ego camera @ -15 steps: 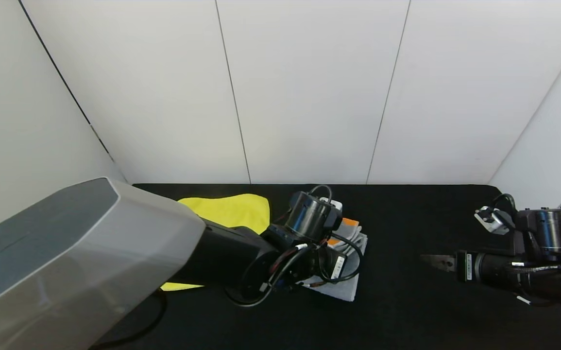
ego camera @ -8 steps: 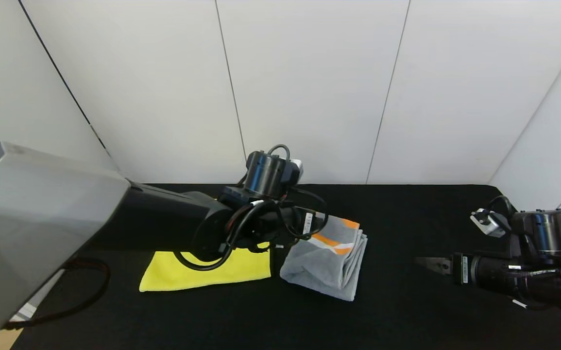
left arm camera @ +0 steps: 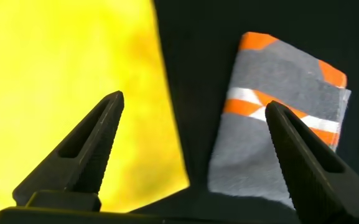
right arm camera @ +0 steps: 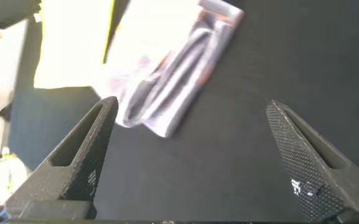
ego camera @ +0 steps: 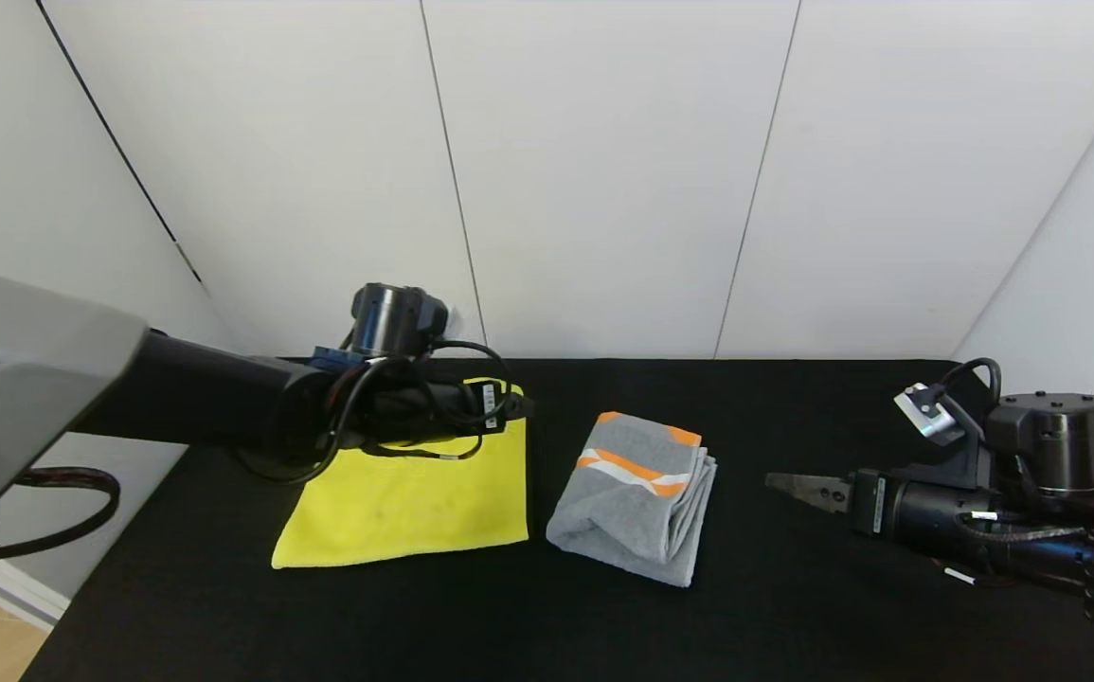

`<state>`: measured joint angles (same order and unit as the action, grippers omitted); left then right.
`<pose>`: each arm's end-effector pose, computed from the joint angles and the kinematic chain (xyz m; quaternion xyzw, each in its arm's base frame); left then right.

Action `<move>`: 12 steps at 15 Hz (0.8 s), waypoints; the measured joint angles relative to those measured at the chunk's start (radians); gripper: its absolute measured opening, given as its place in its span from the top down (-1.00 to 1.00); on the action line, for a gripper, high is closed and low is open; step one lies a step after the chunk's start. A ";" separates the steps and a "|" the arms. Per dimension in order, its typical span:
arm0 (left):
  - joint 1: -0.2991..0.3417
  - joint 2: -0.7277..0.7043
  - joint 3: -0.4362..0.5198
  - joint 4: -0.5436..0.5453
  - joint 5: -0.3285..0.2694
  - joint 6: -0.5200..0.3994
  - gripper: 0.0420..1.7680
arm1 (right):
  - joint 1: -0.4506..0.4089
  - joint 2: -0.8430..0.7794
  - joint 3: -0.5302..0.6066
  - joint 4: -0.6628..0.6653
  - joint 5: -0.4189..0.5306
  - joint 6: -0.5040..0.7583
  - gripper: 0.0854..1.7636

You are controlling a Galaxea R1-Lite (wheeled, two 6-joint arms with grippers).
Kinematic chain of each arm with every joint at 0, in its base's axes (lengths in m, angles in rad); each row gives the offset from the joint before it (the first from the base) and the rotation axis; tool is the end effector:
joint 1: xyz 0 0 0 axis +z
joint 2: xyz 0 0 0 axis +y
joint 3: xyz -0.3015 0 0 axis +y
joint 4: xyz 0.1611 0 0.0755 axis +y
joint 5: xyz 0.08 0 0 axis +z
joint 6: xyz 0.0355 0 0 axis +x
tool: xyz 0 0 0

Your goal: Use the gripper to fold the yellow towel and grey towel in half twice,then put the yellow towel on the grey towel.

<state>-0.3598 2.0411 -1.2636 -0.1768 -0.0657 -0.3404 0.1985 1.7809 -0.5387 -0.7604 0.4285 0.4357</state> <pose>0.3732 -0.1429 0.1443 -0.1154 0.3226 -0.1492 0.9275 0.2773 0.0708 0.1147 0.2264 0.2961 0.2412 0.8960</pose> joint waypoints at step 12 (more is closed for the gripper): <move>0.493 -0.087 0.182 -0.014 -0.143 0.221 -0.92 | 0.354 0.212 -0.513 0.149 -0.009 0.000 -0.94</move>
<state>0.1328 1.9536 -1.0813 -0.1909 -0.2083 -0.1196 0.5526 1.9932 -1.0515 -0.6113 0.4200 0.4353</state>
